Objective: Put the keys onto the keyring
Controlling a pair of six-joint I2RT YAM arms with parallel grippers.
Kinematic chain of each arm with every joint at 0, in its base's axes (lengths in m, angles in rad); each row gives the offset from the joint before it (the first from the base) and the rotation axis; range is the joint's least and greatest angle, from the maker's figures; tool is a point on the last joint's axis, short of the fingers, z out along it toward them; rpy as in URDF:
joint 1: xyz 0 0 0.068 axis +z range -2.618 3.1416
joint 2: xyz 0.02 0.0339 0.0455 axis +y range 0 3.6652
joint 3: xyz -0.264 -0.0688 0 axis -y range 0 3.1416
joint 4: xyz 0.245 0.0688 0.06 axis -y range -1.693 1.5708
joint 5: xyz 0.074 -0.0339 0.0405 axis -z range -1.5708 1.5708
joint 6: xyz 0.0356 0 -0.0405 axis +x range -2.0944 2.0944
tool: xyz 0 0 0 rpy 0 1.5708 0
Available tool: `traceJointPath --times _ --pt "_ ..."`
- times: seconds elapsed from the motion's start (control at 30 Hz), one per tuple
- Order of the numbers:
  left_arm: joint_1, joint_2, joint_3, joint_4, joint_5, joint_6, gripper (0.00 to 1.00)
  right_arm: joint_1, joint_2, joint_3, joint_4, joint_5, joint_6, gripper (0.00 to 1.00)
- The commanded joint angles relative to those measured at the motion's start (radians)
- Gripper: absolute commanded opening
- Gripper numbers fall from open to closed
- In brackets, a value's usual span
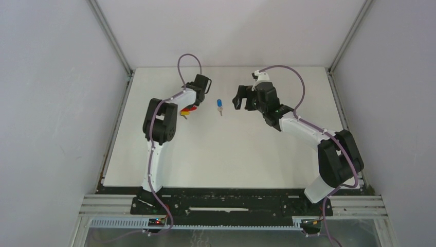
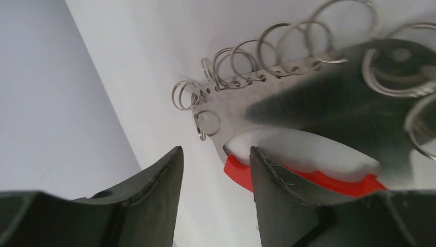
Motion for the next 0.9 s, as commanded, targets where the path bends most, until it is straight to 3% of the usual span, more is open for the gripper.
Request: traceJointPath --times 0.0,0.3,0.87 --pt "-0.049 -0.078 -0.089 0.067 -0.018 0.086 0.56 0.004 -0.039 0.024 0.002 0.000 0.010 1.00" --pt "-0.099 -0.191 -0.226 0.071 -0.010 0.074 0.66 -0.038 -0.081 -0.024 -0.003 -0.025 0.056 1.00" --pt "-0.165 -0.367 -0.470 0.098 0.091 0.045 0.54 -0.091 -0.171 -0.104 -0.037 -0.025 0.078 0.99"
